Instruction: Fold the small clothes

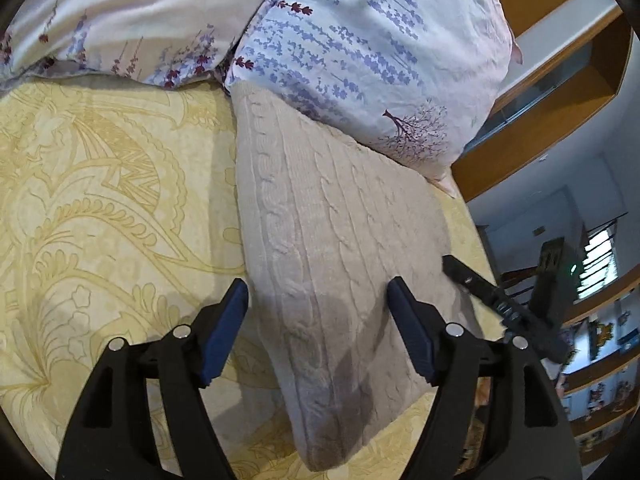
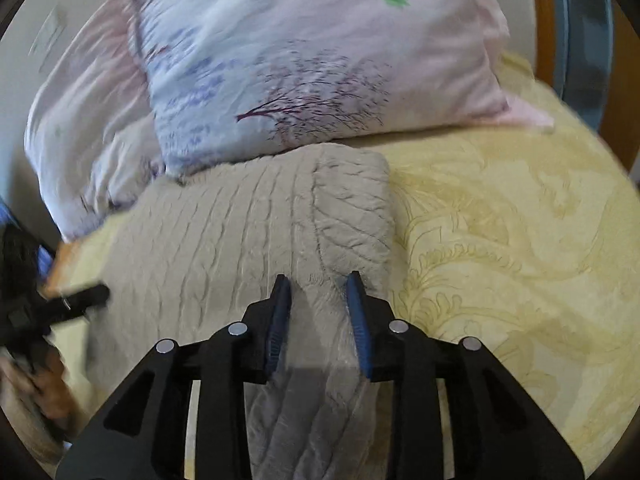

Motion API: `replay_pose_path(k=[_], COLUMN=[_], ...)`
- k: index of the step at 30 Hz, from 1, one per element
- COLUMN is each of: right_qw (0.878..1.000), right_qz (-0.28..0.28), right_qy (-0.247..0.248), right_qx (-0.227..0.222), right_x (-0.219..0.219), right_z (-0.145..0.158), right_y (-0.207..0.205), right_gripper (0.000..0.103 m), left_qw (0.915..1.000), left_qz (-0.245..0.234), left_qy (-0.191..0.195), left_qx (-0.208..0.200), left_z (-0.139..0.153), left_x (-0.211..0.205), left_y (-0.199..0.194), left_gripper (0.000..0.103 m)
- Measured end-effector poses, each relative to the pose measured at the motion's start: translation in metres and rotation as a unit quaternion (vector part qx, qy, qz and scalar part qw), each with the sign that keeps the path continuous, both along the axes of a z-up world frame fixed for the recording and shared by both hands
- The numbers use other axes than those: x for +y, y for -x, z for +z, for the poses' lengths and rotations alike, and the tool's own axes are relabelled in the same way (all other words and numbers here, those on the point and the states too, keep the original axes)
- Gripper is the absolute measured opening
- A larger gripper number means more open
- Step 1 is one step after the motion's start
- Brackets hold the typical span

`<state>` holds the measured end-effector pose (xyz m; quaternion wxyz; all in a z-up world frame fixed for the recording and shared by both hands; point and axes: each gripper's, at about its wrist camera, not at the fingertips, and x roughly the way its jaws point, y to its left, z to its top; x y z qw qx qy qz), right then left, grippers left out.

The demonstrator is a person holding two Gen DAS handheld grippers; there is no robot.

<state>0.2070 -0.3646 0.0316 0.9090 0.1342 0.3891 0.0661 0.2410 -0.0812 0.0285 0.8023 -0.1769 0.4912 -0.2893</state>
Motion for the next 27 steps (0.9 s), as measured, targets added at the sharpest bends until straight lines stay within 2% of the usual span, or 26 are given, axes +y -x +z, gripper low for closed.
replay_pose_path(k=[1, 2, 3, 5, 9, 15, 24, 25, 27], right_qw=[1.000, 0.999, 0.997, 0.995, 0.991, 0.986, 0.983, 0.982, 0.981], right_qz=[-0.003, -0.004, -0.009, -0.028, -0.039, -0.040, -0.009, -0.003, 0.011], right_qy=[-0.030, -0.050, -0.074, -0.094, -0.128, -0.153, -0.172, -0.178, -0.187], right_qx=[0.002, -0.004, -0.013, -0.020, 0.007, 0.048, 0.057, 0.057, 0.060], right_x=[-0.007, -0.012, -0.020, -0.032, -0.047, -0.049, -0.043, -0.042, -0.039], right_z=[0.005, 0.008, 0.011, 0.014, 0.006, -0.009, -0.018, -0.018, -0.020], right_y=[0.001, 0.003, 0.007, 0.011, 0.008, -0.001, -0.007, -0.008, -0.008], right_gripper=[0.034, 0.041, 0.062, 0.083, 0.083, 0.083, 0.082, 0.081, 0.071], left_qw=[1.0000, 0.9999, 0.9997, 0.9992, 0.9980, 0.9964, 0.9980, 0.9984, 0.9995], left_qz=[0.002, 0.002, 0.002, 0.004, 0.004, -0.001, -0.006, -0.006, -0.004], left_qy=[-0.007, -0.011, -0.017, -0.032, -0.056, -0.075, -0.058, -0.052, -0.030], left_qx=[-0.006, -0.011, -0.016, -0.022, -0.030, -0.041, -0.024, -0.020, -0.005], left_z=[0.002, 0.003, 0.004, 0.005, 0.005, 0.004, -0.003, -0.005, -0.008], left_x=[-0.002, -0.003, -0.004, -0.008, -0.015, -0.025, -0.029, -0.029, -0.027], left_y=[0.001, 0.002, 0.003, 0.003, 0.003, 0.001, -0.006, -0.008, -0.013], left_gripper=[0.075, 0.076, 0.077, 0.079, 0.083, 0.084, 0.086, 0.086, 0.086])
